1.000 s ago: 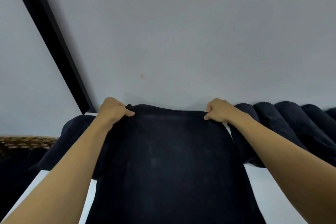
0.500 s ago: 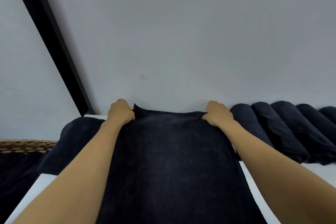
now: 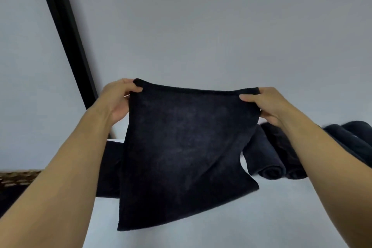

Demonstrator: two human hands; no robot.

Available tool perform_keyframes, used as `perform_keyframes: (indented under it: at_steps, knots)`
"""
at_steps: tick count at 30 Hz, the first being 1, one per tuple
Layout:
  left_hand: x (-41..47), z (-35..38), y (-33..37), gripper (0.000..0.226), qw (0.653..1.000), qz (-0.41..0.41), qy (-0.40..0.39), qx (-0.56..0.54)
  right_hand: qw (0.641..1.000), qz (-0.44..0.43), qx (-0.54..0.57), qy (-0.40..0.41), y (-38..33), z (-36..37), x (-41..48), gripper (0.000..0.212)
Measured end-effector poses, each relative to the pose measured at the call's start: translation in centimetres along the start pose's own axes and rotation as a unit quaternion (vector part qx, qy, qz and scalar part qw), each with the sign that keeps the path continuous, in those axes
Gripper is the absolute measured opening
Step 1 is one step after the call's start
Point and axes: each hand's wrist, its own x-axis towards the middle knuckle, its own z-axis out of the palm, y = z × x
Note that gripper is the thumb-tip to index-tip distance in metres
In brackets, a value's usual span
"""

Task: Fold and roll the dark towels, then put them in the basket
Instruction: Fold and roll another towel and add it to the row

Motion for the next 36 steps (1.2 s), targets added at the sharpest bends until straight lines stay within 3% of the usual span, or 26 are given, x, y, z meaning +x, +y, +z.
perform_keyframes:
  at_steps: [4, 7, 12, 15, 21, 25, 30, 32, 36]
  knots:
    - [-2.1, 0.3, 1.4, 0.01, 0.998, 0.007, 0.013, 0.058, 0.998, 0.044, -0.023, -0.049, 1.3, -1.0, -1.6, 0.016]
    - [-3.2, -0.8, 0.8, 0.008, 0.986, -0.022, 0.04, 0.158, 0.984, 0.076, -0.11, -0.118, 3.3, -0.5, -3.3, 0.005]
    - [-5.0, -4.3, -2.3, 0.008, 0.949, -0.079, 0.052, 0.299, 0.893, 0.114, -0.281, -0.333, 6.9, 2.7, -5.9, 0.005]
    - [-5.9, -6.5, -4.1, 0.011, 0.93, -0.092, 0.048, 0.353, 0.849, 0.121, -0.33, -0.395, 7.7, 3.7, -5.9, 0.005]
    - [-6.6, -8.6, -6.2, 0.032, 0.912, -0.101, 0.029, 0.397, 0.863, 0.095, -0.363, -0.338, 6.8, 3.6, -2.5, 0.008]
    - [-6.3, -8.9, -6.8, 0.027, 0.906, -0.102, 0.018, 0.411, 0.907, 0.059, -0.306, -0.283, 7.6, 5.4, 0.3, 0.009]
    - [-6.1, -9.1, -7.4, 0.024, 0.899, -0.117, 0.041, 0.42, 0.931, -0.02, -0.301, -0.206, 9.9, 9.6, 3.2, 0.01]
    - [-6.1, -9.4, -7.6, 0.022, 0.899, -0.128, 0.046, 0.417, 0.926, -0.031, -0.331, -0.18, 10.8, 11.2, 4.4, 0.011]
    - [-6.1, -10.2, -7.9, 0.014, 0.899, -0.139, 0.043, 0.412, 0.87, -0.013, -0.445, -0.213, 12.4, 13.8, 6.2, 0.019]
